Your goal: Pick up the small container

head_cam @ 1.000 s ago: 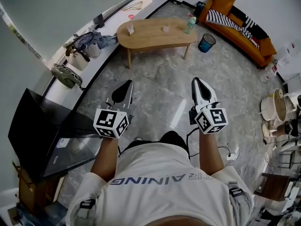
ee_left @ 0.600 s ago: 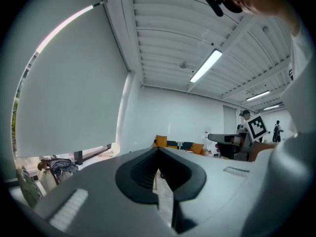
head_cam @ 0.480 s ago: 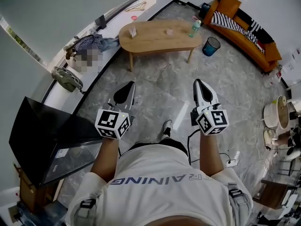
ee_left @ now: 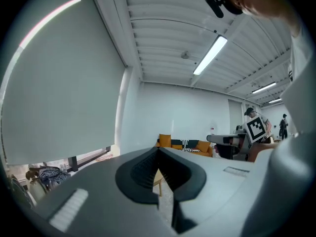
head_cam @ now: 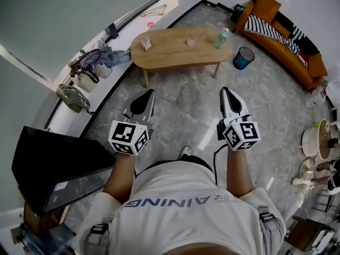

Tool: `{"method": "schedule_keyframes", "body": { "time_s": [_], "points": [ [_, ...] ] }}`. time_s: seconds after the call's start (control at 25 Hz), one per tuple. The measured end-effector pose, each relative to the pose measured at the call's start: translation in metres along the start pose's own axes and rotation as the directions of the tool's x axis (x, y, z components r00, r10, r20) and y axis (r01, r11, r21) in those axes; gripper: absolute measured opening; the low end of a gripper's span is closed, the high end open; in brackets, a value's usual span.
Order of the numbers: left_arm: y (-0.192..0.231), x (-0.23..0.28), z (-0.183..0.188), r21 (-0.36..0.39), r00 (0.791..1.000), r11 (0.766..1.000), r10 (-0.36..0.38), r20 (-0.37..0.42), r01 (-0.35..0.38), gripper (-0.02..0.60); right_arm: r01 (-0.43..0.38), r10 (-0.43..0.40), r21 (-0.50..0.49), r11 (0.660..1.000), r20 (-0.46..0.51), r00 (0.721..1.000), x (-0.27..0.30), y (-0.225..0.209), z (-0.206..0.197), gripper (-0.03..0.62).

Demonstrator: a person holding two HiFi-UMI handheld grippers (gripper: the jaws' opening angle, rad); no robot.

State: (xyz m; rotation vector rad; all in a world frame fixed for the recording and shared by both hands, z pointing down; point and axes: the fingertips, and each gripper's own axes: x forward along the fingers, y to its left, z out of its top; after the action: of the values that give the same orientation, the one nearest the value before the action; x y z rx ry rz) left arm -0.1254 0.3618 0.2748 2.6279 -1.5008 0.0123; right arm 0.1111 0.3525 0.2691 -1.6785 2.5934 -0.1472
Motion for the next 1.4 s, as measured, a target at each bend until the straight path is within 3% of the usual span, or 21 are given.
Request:
{"method": "schedule_keyframes", "body": {
  "time_s": [0.36,0.64,1.16,1.4],
  "points": [
    [-0.027,0.095,0.007,-0.012,1.0,1.0,0.023,0.006,-0.023,0.001,0.008,-0.009,0.054,0.998,0.001,1.0,0.036,-0.112,0.002,0.014],
    [-0.025,0.157,0.003,-0.009,1.0,1.0,-0.004,-0.023,0.003,0.002,0.027,-0.026,0.08,0.996,-0.016,1.0,0.073,-0.157,-0.004,0.014],
    [0.076,0.304,0.002,-0.045,0.998,0.997,-0.061,-0.029,0.06,0.001,0.05,-0.05,0.001,0.999,-0.076,0.996,0.24,-0.2,-0.001,0.014],
    [0.141,0.36,0.013,-0.071,0.998,0.997,-0.045,-0.044,0.042,0.002,0.032,-0.033,-0.008,0.999,-0.125,0.992,0.324,-0.208,0.001,0.014]
  ]
}}
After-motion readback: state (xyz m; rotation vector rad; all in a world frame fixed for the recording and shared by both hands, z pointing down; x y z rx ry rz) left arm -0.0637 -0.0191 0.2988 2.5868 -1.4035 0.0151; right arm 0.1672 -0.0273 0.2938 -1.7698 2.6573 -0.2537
